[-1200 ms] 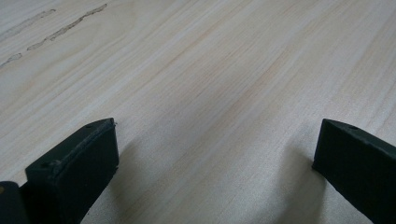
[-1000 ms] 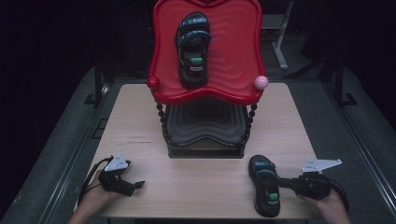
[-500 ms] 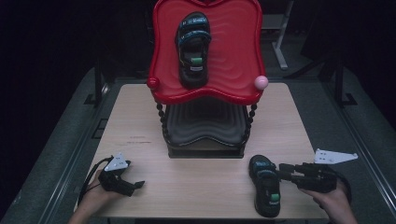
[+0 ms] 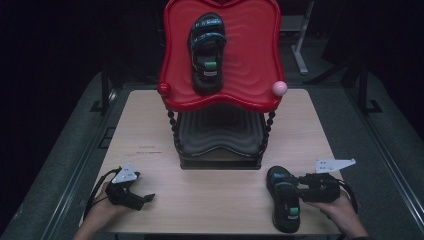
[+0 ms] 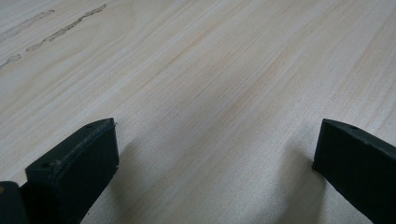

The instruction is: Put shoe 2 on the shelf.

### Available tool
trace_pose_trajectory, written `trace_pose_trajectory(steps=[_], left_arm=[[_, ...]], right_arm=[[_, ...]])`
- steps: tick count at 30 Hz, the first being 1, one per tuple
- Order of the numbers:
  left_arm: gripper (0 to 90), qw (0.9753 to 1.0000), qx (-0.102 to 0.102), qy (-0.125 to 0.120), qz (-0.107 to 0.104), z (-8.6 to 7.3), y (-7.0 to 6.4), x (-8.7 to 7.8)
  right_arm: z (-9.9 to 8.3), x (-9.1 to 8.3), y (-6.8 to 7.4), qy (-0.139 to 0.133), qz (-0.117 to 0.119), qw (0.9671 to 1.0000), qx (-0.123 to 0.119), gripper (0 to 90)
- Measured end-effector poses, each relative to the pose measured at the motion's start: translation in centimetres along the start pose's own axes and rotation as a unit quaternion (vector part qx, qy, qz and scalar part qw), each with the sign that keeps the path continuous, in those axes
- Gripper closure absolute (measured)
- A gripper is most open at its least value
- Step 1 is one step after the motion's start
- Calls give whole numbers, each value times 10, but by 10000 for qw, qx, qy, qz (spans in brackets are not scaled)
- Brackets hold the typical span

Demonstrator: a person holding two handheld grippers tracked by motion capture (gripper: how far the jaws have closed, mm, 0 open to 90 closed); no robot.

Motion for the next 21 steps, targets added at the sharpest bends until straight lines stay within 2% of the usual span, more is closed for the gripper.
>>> trace_pose_trajectory(steps=[11, 21], left_arm=[[0, 10000, -1, 1, 0, 0, 0, 0], [0, 10000, 0, 2, -3, 0, 0, 0]], right_arm=[[-1, -3, 1, 27, 1, 9999, -141, 664], [7, -6, 7, -29, 96, 9998, -181, 671]])
Point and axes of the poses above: each handheld gripper's, and its own axes: x roughly forward along the jaws, z roughly out of its top, y roughly to its left, the point moved 8 cm from there along x, roughly forward along the jaws, and after that the axes turned 4 degrees about z, right-handed, at the moved point
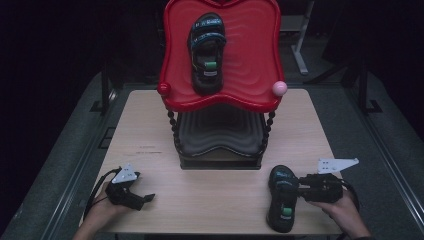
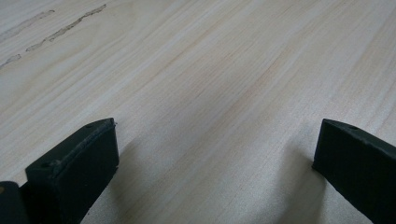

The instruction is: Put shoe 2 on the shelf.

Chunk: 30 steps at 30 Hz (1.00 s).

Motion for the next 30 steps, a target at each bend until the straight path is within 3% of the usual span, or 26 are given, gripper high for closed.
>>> trace_pose_trajectory(steps=[8, 16, 30], left_arm=[[0, 10000, 2, 10, -3, 0, 0, 0], [0, 10000, 0, 9, -2, 0, 0, 0], [0, 10000, 2, 10, -3, 0, 0, 0]], right_arm=[[23, -10, 9, -216, 19, 9996, -180, 671], [48, -22, 11, -380, -117, 9987, -330, 671], [100, -44, 16, -442, -325, 9966, -615, 671]])
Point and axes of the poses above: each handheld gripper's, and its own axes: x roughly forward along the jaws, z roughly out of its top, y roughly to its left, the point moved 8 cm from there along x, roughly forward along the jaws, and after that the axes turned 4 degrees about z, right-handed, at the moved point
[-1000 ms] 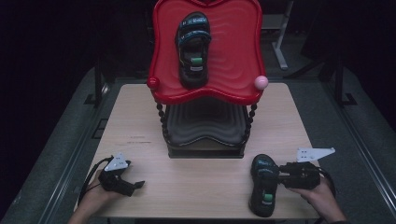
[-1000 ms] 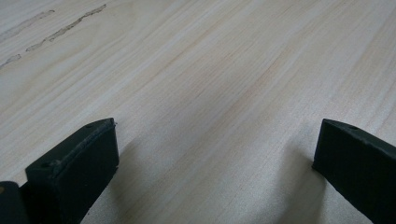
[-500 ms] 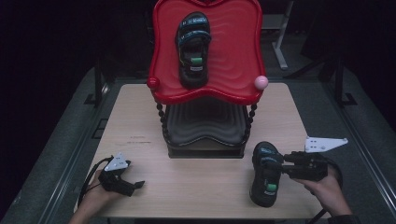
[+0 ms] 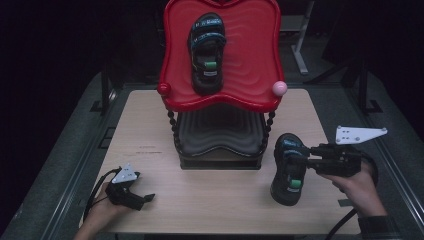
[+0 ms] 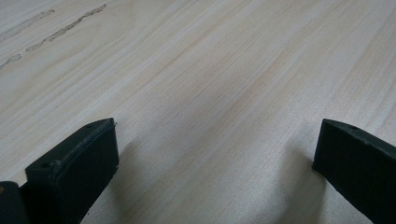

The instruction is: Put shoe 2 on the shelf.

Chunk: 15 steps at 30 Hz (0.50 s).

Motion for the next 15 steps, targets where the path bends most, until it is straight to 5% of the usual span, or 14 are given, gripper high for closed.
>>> trace_pose_trajectory(steps=[15], left_arm=[[0, 10000, -14, -9, 2, 0, 0, 0]], right_arm=[[66, -25, -3, -302, -151, 9990, -303, 672]])
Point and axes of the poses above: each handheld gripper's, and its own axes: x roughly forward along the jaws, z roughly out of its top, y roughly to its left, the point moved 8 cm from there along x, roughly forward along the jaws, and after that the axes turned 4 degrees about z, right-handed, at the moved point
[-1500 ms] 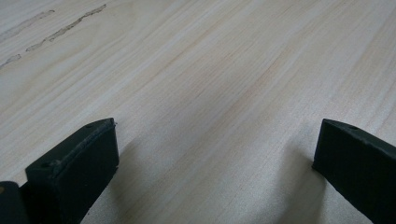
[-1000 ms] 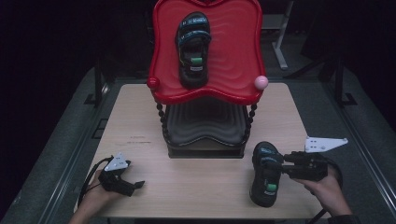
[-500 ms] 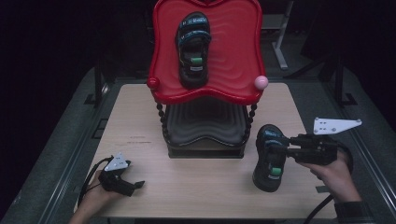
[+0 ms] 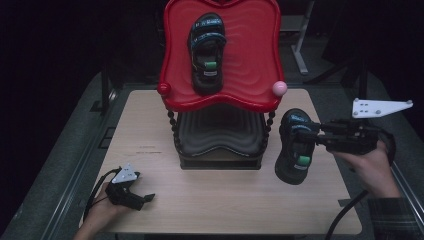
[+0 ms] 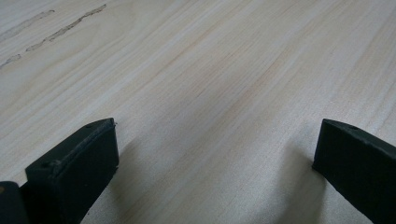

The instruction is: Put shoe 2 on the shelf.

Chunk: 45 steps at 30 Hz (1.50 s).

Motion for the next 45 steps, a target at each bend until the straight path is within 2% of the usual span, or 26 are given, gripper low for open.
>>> trace_pose_trajectory(steps=[7, 17, 24, 29, 37, 45], left_arm=[[0, 10000, -9, 1, -4, 0, 0, 0], [0, 10000, 24, 29, -11, 0, 0, 0], [0, 10000, 19, 10, -3, 0, 0, 0], [0, 10000, 10, 2, -2, 0, 0, 0], [0, 10000, 20, 9, -4, 0, 0, 0], [0, 10000, 19, 9, -4, 0, 0, 0]], right_arm=[[31, -12, -2, -153, -52, 9998, -129, 672], [79, -31, -2, -228, -225, 9987, -397, 672], [117, -46, -1, -357, -309, 9972, -579, 672], [146, -49, 0, -418, -297, 9962, -700, 672], [186, -39, 3, -546, -129, 9946, -868, 672], [211, -9, 2, -530, 116, 9933, -1021, 672]])
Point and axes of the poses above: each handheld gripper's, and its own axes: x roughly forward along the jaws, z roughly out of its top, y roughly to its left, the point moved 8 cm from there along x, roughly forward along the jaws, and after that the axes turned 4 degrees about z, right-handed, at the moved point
